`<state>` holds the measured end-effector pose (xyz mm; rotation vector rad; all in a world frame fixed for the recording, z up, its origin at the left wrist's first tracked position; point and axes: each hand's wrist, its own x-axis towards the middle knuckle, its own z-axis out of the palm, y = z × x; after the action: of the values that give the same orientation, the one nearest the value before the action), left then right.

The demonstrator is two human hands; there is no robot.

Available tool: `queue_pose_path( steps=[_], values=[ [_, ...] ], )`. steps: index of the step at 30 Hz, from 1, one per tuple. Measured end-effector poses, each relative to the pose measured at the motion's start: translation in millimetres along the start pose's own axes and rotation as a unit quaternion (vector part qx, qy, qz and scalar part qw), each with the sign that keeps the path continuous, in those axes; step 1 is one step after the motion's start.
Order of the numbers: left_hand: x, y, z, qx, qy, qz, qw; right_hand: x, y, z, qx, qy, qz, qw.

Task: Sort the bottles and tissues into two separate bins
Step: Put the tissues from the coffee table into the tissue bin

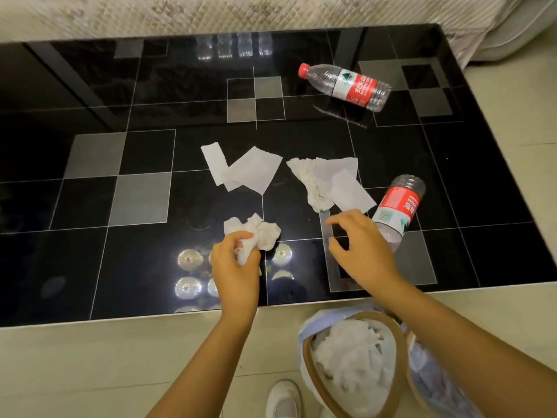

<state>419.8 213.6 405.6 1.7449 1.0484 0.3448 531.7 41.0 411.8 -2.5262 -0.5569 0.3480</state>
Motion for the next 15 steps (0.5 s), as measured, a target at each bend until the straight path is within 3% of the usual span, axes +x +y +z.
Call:
queue_pose_path(
  steps=[3,10,15],
  values=[
    [-3.9,3.5,4.6,-0.019,-0.019,-0.001,1.000,42.4,2.9,-0.8,-0.008,0.003,0.043,0.999],
    [-1.6,-5.2,15.7,-0.020,-0.061,0.019,0.998,110.1,11.1,15.5,-0.117,-0.091,0.104,0.983],
    [-0.4,-11.4,21.6,-0.028,-0.072,0.011,0.997,119.5,2.8,29.6,-0.134,-0.078,0.107,0.982]
  ],
)
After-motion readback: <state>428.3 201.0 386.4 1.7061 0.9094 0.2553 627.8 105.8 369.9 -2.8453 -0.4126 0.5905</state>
